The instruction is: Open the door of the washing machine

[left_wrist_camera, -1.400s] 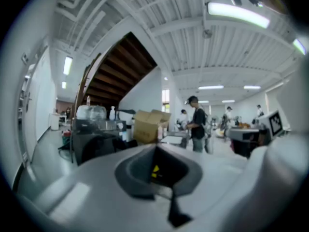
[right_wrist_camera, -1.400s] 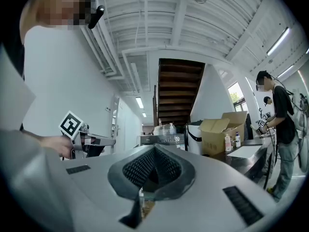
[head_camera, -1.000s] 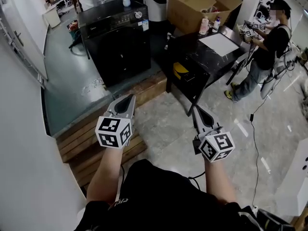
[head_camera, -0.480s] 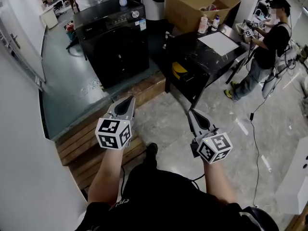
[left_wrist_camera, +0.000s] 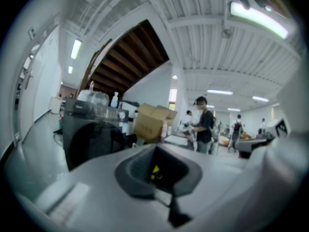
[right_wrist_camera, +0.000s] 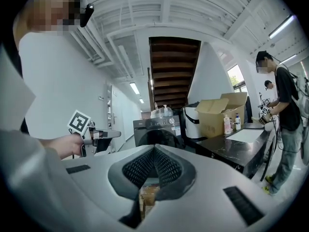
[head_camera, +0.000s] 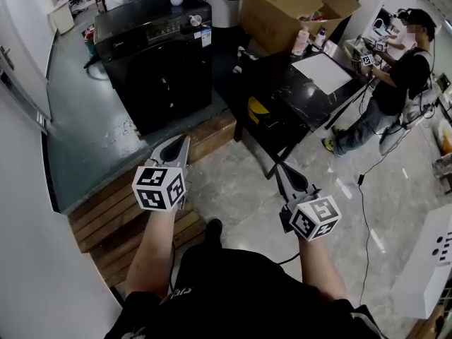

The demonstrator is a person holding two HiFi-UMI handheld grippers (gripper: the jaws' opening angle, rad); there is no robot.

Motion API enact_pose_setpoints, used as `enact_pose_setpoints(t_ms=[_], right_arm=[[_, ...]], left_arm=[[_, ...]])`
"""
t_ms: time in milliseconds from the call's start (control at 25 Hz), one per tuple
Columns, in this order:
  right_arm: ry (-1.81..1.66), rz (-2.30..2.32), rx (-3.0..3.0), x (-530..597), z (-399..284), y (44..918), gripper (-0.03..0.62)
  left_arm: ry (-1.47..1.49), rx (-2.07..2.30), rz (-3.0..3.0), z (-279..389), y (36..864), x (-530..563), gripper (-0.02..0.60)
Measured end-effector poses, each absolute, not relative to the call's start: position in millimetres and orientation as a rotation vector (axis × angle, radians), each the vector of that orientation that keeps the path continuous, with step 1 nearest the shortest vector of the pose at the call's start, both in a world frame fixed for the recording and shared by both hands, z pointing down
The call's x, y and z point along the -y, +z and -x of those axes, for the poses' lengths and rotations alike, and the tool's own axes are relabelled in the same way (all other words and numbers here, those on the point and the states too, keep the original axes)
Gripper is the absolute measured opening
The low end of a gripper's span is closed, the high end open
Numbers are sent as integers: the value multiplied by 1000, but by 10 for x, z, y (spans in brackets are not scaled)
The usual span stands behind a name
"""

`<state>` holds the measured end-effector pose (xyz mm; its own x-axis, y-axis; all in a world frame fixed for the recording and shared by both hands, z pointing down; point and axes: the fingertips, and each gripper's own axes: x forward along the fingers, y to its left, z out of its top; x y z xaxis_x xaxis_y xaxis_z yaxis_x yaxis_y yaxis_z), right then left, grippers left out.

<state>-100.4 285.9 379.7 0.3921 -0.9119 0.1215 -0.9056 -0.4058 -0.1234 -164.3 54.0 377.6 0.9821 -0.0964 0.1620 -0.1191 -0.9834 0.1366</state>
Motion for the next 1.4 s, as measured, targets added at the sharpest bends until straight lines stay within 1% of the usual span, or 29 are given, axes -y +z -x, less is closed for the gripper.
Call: enact_pose_setpoints(t_ms=[480, 680, 880, 1160, 1400], right_arm=[[-266, 2599, -1631, -2175, 278, 3700, -5], [-245, 2598, -1669, -1796, 182, 3692, -5], [-216, 2595, -1745, -1537, 80, 3622, -5], [-234, 2558, -1753, -1296, -412, 3671, -5], [-276, 2466, -1826, -929, -934, 3787, -5]], left_arm=[[250, 59, -3014, 805, 3646, 59, 9], [263, -6, -3042, 627, 3661, 192, 9], [253, 22, -3022, 531, 3705, 364, 9], [290, 80, -3016, 249, 3795, 612, 9], [303, 178, -3019, -188, 3763, 908, 9]])
